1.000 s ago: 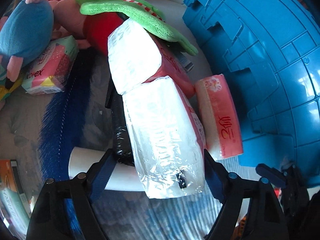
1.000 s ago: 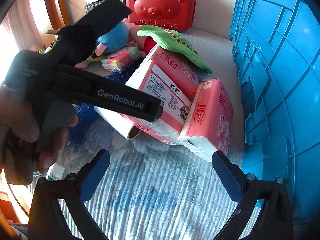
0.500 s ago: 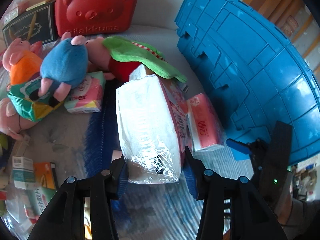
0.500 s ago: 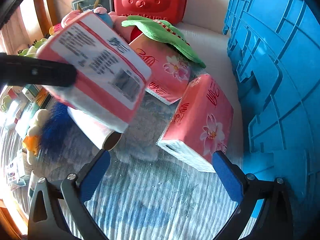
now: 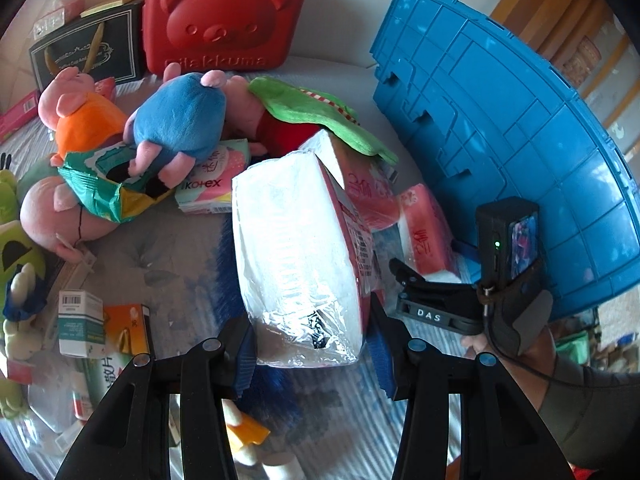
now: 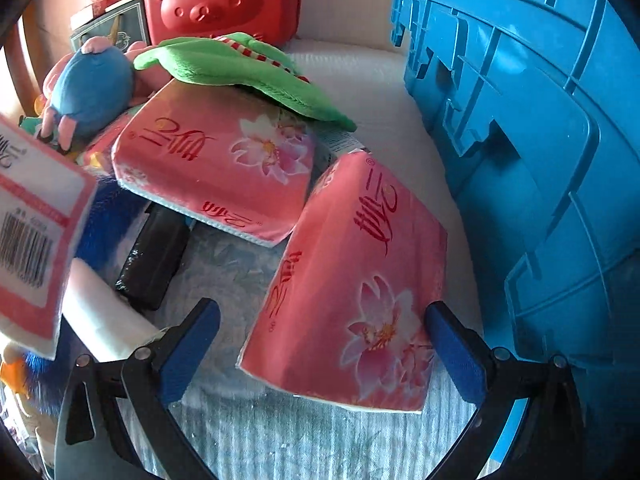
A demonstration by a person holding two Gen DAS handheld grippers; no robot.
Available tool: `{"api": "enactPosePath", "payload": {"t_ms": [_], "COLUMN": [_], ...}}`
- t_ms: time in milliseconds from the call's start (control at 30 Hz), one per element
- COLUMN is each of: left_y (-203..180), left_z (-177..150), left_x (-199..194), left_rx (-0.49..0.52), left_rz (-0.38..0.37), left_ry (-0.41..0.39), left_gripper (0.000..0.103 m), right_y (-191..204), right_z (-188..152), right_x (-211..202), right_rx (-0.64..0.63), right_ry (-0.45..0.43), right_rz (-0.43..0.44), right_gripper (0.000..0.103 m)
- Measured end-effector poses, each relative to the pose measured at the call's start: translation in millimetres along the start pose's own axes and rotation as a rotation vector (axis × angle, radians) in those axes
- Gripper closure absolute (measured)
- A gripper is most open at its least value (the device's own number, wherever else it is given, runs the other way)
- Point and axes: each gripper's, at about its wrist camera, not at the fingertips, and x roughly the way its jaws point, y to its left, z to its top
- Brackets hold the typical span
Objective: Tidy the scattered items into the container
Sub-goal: 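Grasp the pink flower-printed tissue pack with the right tool, then lift the white tissue bag and pink tissue pack and carry both over the blue bin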
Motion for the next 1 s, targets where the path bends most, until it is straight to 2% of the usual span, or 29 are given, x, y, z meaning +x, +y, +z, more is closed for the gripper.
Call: {"api": "enactPosePath", "payload": {"t_ms": [133, 300, 367, 500, 567, 733, 1000], "left_y": [1, 2, 2, 4, 4, 2, -1], "left_z": [-2, -4, -4, -5, -6, -10, -19], "left_x": [-3, -8, -11, -16, -19, -26, -43], "left_rx": [0.005, 0.003, 0.004, -0.002, -0.004, -0.002, -0.004], "left_rz": [-0.001, -0.002, -0.003, -0.004, -0.007, -0.013, -0.011], "left_ry": [0.002, -0.006, -0.012, -0.026, -0.033, -0.042, -0.065], "left_gripper": [0.056, 0.056, 0.056, 0.056, 0.056, 0.056, 0.056], "right_y": [5, 5, 2, -6, -7, -6, 5], "right_z": [2, 5, 5, 4, 3, -3, -21], "right_x": [7, 14, 10, 3, -2, -12, -58], "right_rx": [0.011, 0.016, 0.022, 0.036, 0.029, 0.021, 0.025], "right_ry": [0.008, 0.040, 0.036, 0.033, 0.026, 0.023, -0.002], "right_rz": [-0.072, -0.118, -0.136, -0.116, -0.108, -0.061, -0.005], "right_gripper": [0.000, 0.001, 0.017, 0.028, 0.037, 0.042, 0.043]}}
